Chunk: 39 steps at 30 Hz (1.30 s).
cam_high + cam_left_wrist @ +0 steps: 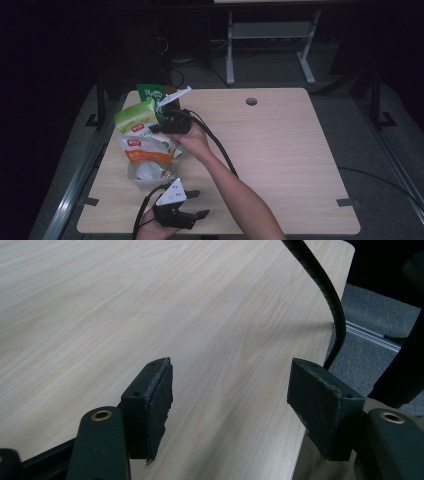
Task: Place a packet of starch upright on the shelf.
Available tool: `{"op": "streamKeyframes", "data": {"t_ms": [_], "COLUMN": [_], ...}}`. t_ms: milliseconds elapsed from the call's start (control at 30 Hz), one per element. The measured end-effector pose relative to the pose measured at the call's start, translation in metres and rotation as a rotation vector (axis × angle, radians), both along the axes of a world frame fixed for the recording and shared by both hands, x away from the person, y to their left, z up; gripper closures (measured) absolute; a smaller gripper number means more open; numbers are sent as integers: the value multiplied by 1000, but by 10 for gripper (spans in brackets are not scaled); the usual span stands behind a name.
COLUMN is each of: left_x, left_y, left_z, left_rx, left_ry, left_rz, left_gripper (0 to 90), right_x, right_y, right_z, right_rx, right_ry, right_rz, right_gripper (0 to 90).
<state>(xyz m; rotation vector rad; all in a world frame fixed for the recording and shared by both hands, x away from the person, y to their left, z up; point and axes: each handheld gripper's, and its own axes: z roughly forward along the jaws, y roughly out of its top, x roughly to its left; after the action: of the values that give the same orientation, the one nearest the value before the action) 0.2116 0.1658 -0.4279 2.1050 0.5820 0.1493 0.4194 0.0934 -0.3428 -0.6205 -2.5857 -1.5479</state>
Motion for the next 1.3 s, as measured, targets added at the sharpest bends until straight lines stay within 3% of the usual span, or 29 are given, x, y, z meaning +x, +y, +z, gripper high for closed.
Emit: {"op": "streamKeyframes", "data": {"t_ms": [200,267,433,733,833,933,1033,1133,1233,1300], "left_x": [-1,-1,-1,-1,-1,-1,-1,-1,-1,-1], "left_y": [-1,-1,-2,1,0,0,-1,-1,0,0], "left_z": [0,0,-1,0,-1,-1,-3,-2,-2,-1], "left_rx": [1,2,6,6,10,7,10,9,6,7], "left_ry": [1,1,-3,-2,-2,1,5,0,2,-1], "left_rz": [-1,-3,-2,5,3,4,0,-2,3,1], "left_gripper": [343,343,343,342,342,342,340,340,338,338], "right_x": [-3,-5,-8,-9,-10,-9,-7,-8,-8,-7], "right_y": [-2,-4,-3,-1,0,-4,-5,-6,-10,-14], "right_z": [-28,-30,-29,-32,-38,-44,-44,-38,-35,-34], "right_rx": [35,46,12,-26,-80,-43,-52,-68,-100,-122], "right_ry": [19,9,-14,-11,-31,17,20,19,-2,-7], "right_rz": [-12,-17,-1,18,20,16,14,21,39,45], "right_gripper": [896,895,891,893,891,892,887,840,702,685]}}
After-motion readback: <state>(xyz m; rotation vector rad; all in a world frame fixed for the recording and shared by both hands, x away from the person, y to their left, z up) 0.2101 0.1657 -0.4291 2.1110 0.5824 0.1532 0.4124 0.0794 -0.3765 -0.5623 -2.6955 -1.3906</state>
